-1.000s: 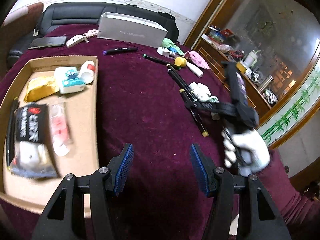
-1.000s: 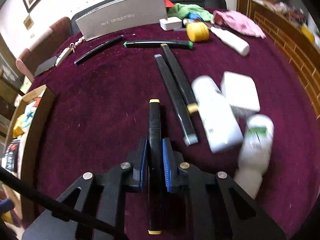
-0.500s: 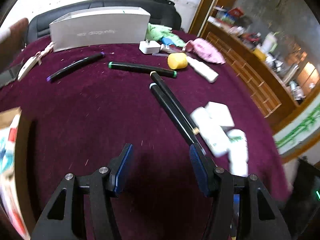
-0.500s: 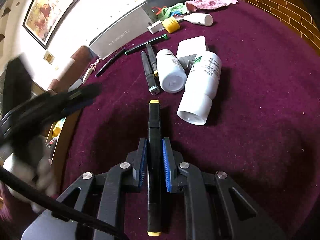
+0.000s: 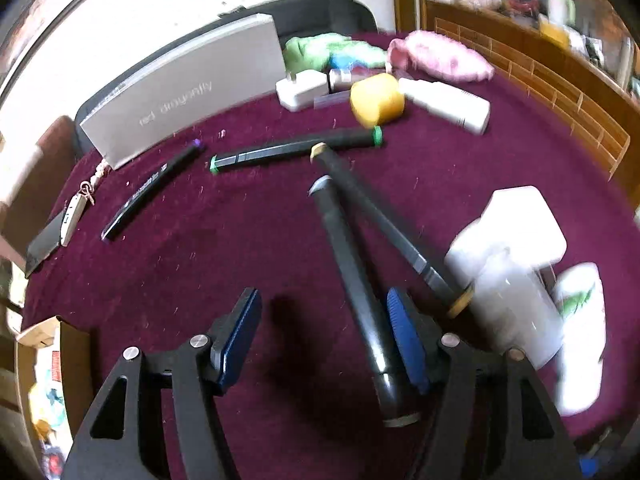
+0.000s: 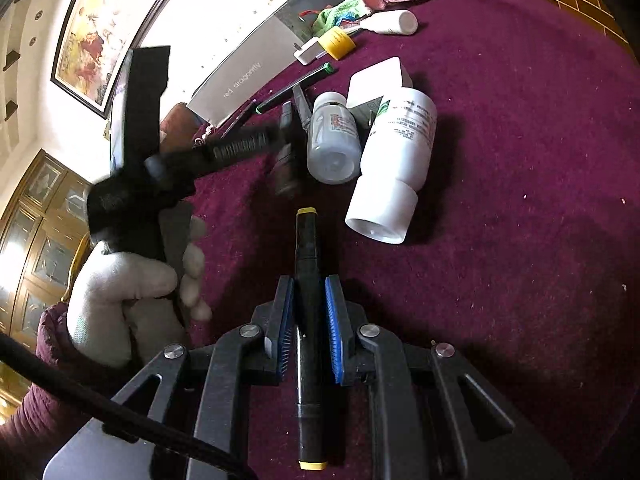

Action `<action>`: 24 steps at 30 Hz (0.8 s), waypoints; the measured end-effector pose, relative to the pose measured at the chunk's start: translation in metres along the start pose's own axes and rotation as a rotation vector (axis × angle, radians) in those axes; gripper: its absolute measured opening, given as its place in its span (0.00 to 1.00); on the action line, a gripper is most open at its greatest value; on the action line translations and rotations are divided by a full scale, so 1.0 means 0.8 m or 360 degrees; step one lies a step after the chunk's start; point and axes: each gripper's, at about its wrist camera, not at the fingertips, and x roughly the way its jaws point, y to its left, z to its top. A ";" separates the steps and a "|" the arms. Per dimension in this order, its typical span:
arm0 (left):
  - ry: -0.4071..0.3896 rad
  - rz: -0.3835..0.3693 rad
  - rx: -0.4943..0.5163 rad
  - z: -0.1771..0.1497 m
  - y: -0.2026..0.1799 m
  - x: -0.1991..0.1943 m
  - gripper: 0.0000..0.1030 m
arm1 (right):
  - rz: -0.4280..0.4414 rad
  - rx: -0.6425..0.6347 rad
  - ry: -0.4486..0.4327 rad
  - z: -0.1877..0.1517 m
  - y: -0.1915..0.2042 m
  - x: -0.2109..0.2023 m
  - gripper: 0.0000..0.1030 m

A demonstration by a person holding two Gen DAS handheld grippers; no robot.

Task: Organize objects
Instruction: 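Grasp a yellow-ended black marker with right gripper while left gripper grasps another black marker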

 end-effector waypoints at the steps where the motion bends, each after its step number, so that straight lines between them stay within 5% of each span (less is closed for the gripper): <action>1: 0.0015 0.0000 0.0001 -0.005 0.007 -0.002 0.57 | 0.0005 0.0005 0.0001 0.000 -0.001 0.000 0.13; 7: 0.0020 0.0056 0.0053 0.003 -0.002 0.004 0.55 | 0.0019 0.0023 0.0003 0.003 -0.004 0.003 0.13; 13: -0.0207 0.0189 0.0299 0.005 -0.031 0.012 0.56 | 0.0022 0.0027 -0.0003 0.002 -0.005 0.002 0.13; 15: -0.0214 0.0106 0.0245 0.000 -0.017 0.009 0.55 | 0.0018 0.0024 -0.0007 0.001 -0.005 0.001 0.13; 18: -0.0125 -0.0149 0.0105 -0.003 0.005 0.005 0.17 | 0.0007 0.0018 -0.0013 0.001 -0.004 0.002 0.12; 19: -0.0110 -0.0177 0.0113 -0.007 0.006 0.001 0.13 | 0.0000 0.0012 -0.0016 0.001 -0.004 0.002 0.12; 24: -0.0088 -0.0258 0.0085 -0.044 0.027 -0.034 0.12 | -0.0054 -0.0037 -0.0033 -0.002 0.004 0.001 0.12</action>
